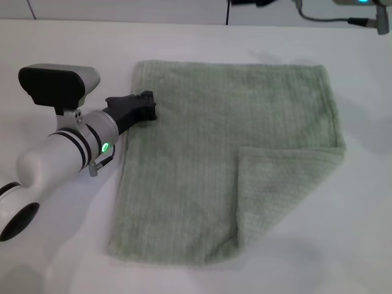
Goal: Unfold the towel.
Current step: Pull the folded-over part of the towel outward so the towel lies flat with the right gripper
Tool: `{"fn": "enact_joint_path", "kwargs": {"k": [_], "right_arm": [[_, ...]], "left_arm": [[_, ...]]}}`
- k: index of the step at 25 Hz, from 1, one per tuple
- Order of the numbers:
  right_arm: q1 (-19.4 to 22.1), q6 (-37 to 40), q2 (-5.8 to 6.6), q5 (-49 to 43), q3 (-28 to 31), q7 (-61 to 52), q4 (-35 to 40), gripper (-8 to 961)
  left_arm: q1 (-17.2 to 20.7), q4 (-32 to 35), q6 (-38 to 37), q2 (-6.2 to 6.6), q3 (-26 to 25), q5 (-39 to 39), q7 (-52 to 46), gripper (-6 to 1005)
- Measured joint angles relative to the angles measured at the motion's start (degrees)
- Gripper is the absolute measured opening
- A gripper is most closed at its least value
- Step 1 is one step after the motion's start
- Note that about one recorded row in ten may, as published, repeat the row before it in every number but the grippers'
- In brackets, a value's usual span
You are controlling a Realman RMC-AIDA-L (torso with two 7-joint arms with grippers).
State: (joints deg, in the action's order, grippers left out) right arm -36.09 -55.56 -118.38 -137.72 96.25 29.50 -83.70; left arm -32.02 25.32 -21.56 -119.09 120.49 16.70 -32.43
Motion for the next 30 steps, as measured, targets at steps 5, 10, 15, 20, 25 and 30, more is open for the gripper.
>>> {"fn": "enact_joint_path", "kwargs": {"k": [5,10,15,20,25,30], "right_arm": [[-2.2,-8.6,0.21,0.0,1.2,2.3,0.1,748],[-3.4,-14.6,0.27,0.0,1.7,3.7,0.3,748],[-4.4,-18.5,0.41,0.0,1.9,4.3,1.4,748],[-6.0,-20.6,0.62,-0.4,2.1,5.2,4.6,748],[-7.2,-21.7,0.65,-0.8,2.2,6.2,8.0,748],[-8.3,-22.3,0.64,-1.1,1.9,7.4,11.4,746]], "left_arm": [[0.1,0.0,0.0,0.00,0.0,0.0,0.0,-3],[0.1,0.0,0.0,0.00,0.0,0.0,0.0,-3],[0.0,0.0,0.2,0.00,0.0,0.0,0.0,-3],[-0.1,0.1,0.3,0.00,0.0,0.0,0.0,-3],[-0.1,0.1,0.3,0.00,0.0,0.0,0.0,-3],[-0.1,0.1,0.3,0.00,0.0,0.0,0.1,-3]]}}
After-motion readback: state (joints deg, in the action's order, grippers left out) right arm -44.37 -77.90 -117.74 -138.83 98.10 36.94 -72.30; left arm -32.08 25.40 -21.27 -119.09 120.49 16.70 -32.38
